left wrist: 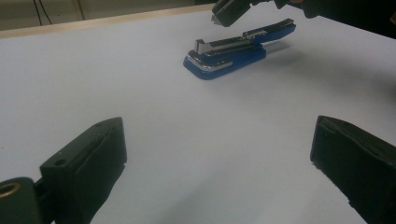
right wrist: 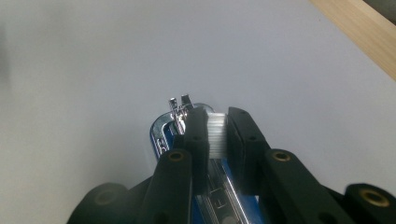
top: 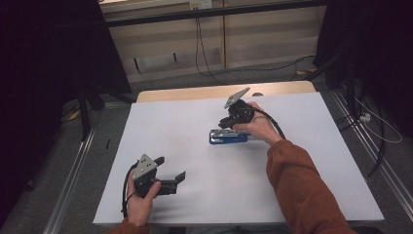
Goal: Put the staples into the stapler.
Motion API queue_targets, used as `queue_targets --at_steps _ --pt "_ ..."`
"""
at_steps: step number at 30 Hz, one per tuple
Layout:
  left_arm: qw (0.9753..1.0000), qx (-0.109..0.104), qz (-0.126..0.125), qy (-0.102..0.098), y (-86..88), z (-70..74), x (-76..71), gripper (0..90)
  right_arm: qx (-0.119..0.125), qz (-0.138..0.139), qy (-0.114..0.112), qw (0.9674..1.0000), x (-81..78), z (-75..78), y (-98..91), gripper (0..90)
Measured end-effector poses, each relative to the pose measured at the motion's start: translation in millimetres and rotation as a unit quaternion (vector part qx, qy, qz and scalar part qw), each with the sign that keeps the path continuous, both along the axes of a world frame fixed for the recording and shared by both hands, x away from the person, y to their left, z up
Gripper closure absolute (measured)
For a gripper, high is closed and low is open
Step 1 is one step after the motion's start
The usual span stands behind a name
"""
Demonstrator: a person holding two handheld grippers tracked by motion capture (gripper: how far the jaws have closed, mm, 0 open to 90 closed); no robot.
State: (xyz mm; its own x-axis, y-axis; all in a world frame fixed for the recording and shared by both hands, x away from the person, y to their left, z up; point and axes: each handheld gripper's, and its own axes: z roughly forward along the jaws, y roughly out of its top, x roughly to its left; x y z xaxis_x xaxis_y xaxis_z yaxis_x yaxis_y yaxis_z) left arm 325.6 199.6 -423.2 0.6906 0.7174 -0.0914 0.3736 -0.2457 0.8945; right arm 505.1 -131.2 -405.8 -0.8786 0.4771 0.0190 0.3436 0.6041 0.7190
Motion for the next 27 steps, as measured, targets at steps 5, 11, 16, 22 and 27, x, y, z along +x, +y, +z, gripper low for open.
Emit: queue_targets --at_steps 5,11,16,22,27 --pt "1.0000 0.001 0.000 0.000 0.5 0.1 0.2 3.8 -0.004 0.006 0.000 1.0000 1.7 -4.5 0.5 78.8" --pt "1.0000 -0.001 0.002 0.000 0.6 0.2 0.0 3.8 -0.003 0.029 0.004 0.9996 2.7 -8.2 1.0 78.8" --pt "1.0000 0.001 0.000 0.000 0.4 0.2 0.2 3.8 -0.004 0.038 0.009 0.9992 2.9 -9.9 1.1 78.8" --pt "1.0000 0.001 0.001 0.003 0.0 -0.2 0.4 3.8 -0.008 0.045 0.010 0.9989 3.4 -9.5 1.6 78.8" --pt "1.0000 0.000 -0.001 0.003 0.1 -0.1 0.4 3.8 -0.015 0.059 0.005 0.9981 5.2 -9.2 3.9 78.8"
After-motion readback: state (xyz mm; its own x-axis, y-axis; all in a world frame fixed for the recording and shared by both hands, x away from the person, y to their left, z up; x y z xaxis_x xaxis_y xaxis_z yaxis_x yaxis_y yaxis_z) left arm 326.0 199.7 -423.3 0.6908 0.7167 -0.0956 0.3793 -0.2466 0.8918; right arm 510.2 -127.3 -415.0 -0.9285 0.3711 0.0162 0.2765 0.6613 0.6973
